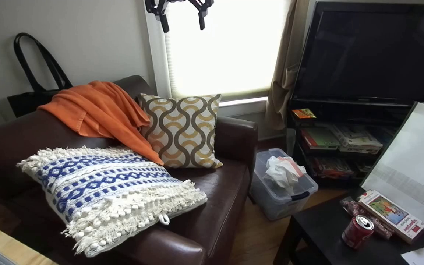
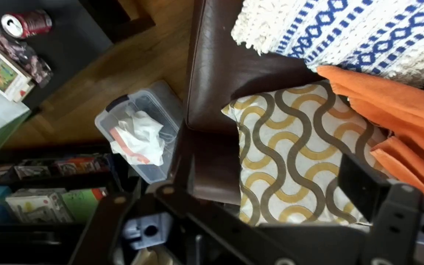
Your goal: Spread the yellow towel more on the right sofa support side of the sofa
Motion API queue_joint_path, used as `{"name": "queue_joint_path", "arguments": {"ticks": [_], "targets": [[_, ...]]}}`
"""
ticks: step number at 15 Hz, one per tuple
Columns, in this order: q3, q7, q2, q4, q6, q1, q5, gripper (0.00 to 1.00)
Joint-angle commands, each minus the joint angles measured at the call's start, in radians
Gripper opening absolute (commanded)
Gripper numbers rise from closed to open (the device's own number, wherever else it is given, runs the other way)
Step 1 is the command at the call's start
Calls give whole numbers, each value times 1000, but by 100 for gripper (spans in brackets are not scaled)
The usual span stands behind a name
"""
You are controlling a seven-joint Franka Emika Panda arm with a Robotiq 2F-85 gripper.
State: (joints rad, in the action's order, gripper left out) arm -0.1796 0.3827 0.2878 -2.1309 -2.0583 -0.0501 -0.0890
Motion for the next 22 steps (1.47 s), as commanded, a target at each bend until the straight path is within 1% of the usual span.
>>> {"name": "queue_joint_path", "arguments": {"ticks": [1, 3, 4, 5, 6, 8, 12, 13, 15, 18, 19, 20, 22], "targets": [[56, 30, -148, 171, 29, 57, 63, 100], [93, 34, -219, 251, 32, 83, 110, 100], [107, 53, -247, 281, 35, 92, 140, 100], [127, 86, -268, 296, 14, 104, 169, 100], [147, 110, -299, 317, 1, 110, 185, 100], [184, 138, -363, 357, -22, 118, 179, 100], [256, 143, -477, 412, -63, 138, 113, 100], [270, 141, -512, 416, -104, 148, 76, 100], [291, 121, -574, 433, -159, 162, 33, 100], [310, 103, -656, 459, -198, 186, -35, 100], [318, 125, -685, 475, -197, 191, -58, 100], [324, 114, -629, 430, -191, 171, -21, 100], [329, 113, -652, 437, -193, 174, -26, 100]]}}
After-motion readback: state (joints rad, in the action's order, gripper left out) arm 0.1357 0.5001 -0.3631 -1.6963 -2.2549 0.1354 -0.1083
